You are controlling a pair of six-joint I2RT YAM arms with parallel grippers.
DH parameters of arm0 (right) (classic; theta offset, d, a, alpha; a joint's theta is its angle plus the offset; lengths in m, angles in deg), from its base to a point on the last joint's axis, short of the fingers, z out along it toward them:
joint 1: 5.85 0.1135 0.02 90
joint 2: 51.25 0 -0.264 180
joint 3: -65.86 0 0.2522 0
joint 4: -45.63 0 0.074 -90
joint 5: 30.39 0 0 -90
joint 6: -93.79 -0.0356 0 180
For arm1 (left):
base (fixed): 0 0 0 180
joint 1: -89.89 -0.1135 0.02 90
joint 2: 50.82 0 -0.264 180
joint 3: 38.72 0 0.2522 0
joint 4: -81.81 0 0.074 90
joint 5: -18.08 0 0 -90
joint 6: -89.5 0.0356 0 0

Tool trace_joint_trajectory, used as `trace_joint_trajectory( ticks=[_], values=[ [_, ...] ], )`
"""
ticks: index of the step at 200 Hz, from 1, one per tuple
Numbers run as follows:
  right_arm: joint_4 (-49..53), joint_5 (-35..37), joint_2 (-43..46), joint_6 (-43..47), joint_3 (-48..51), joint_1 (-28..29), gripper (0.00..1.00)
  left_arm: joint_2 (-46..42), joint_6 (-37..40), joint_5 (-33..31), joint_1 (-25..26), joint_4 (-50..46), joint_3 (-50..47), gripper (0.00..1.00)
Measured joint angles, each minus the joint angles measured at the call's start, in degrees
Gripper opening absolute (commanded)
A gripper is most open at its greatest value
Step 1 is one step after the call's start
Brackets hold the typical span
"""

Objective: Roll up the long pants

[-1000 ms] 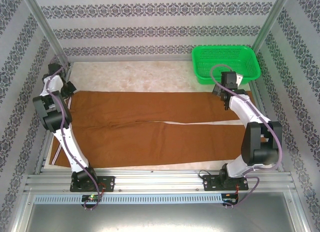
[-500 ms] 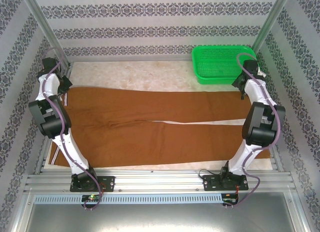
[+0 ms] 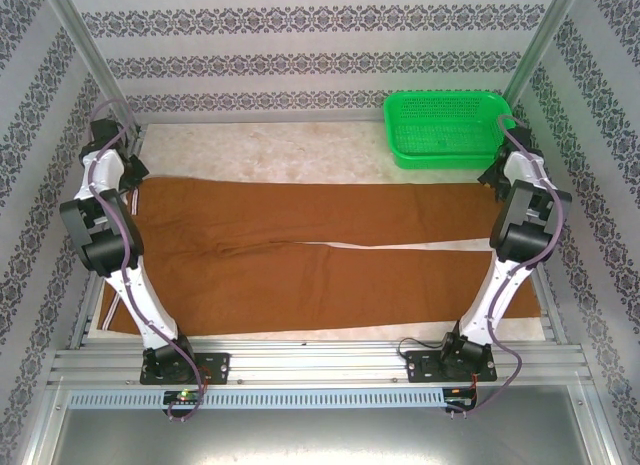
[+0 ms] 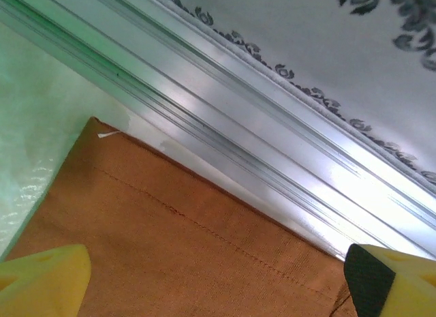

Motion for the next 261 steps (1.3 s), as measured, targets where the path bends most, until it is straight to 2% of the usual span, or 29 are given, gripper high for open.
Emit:
trace_joint_trajectory(
  ticks=[25,51,93,113,124,131,147,150,151,155,156,157,159,195,216,242,261],
  values=[
    [1.31,-0.02,-0.28,-0.04,-0.66,0.00,0.95,0.48,0.15,-0.13,0.24,0.31,0.00,0.00],
    [7.78,-1.95,-9.25,-1.62,-15.78,-0.37,0.95,3.15,0.37,-0.52,0.59,0.74,0.92,0.00],
    [11.04,-6.38,-14.47,-5.95,-19.76,-1.46,0.95,5.62,0.79,-0.83,1.62,0.57,1.20,0.00],
    [9.73,-8.83,-14.73,-7.74,-19.98,-1.51,0.88,5.64,1.22,-1.42,1.88,-0.11,2.36,0.00],
    [9.40,-9.49,-14.75,-8.24,-20.00,-1.51,0.73,5.64,1.29,-1.57,1.97,-0.22,2.91,0.00],
    [9.05,-10.27,-14.73,-8.83,-20.00,-1.55,0.68,5.64,1.31,-1.57,1.99,-0.33,3.08,0.00],
    [8.55,-11.72,-14.75,-9.29,-20.00,-1.66,0.45,5.64,1.46,-1.57,2.14,-0.79,3.39,0.00],
    [8.50,-11.91,-14.75,-9.55,-20.00,-1.68,0.37,5.64,1.46,-1.57,2.19,-0.85,3.41,0.00],
    [8.48,-12.00,-14.75,-9.77,-20.00,-1.68,0.31,5.64,1.46,-1.57,2.19,-0.90,3.41,0.00],
    [8.28,-12.52,-14.75,-9.60,-20.00,-1.70,0.15,5.64,1.49,-1.57,2.21,-0.96,3.41,0.00],
    [8.24,-12.63,-14.73,-9.77,-19.98,-1.70,0.15,5.64,1.49,-1.57,2.21,-0.98,3.41,0.00],
    [8.11,-12.96,-14.75,-10.21,-19.98,-1.73,0.07,5.64,1.49,-1.57,2.21,-0.98,3.41,0.00],
    [8.07,-13.09,-14.75,-10.14,-19.98,-1.73,0.01,5.64,1.49,-1.57,2.23,-1.01,3.43,0.00],
    [3.48,-17.33,-13.38,-10.64,-16.57,-1.49,0.00,5.64,1.51,-1.62,2.25,-1.16,3.45,0.00],
    [-1.75,-17.38,-7.32,-10.75,-6.08,-1.49,0.00,5.64,1.44,-1.66,2.27,-1.16,3.41,0.00],
    [-5.01,-16.06,5.73,-11.10,12.31,-1.49,0.00,4.85,0.52,-1.77,2.62,-0.07,1.53,0.00],
    [-5.20,-14.40,11.96,-10.69,17.11,-1.53,0.00,4.48,-1.03,-1.75,2.97,0.13,1.31,0.00]
  ],
)
